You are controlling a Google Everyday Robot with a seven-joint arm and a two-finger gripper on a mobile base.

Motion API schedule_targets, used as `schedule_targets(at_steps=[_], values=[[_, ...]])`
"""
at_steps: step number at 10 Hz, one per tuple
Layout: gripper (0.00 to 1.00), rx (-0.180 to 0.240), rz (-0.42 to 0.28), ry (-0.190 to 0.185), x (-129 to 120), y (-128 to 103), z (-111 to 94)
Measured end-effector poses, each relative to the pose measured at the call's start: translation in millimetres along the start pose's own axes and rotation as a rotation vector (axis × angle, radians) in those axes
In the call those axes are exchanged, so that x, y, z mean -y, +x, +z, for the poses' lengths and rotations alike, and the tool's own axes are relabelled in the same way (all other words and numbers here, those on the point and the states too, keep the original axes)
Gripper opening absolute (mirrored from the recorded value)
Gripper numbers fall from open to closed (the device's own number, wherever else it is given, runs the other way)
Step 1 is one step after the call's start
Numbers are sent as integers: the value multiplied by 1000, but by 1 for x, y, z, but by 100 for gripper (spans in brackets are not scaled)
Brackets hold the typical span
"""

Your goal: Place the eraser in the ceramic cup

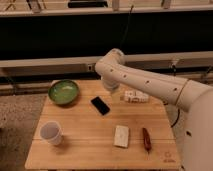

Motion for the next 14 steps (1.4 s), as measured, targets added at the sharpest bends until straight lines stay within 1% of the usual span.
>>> schedule_targets(at_steps=[1,2,4,5,7,8,10,11,12,14], values=[[80,3,-10,-3,1,-1,4],[80,11,-38,-10,5,-7,12],[80,20,-66,-17,8,-12,18],[80,25,-82,-30,6,-12,25],[80,44,-135,-53,11,-24,41],[80,46,-152,-61,14,-28,46],[80,48,-173,-75,15,-27,51],[80,52,-195,-81,17,-29,56],[80,62,-227,-92,18,-36,65],[80,65,-265,-102,20,-40,73]])
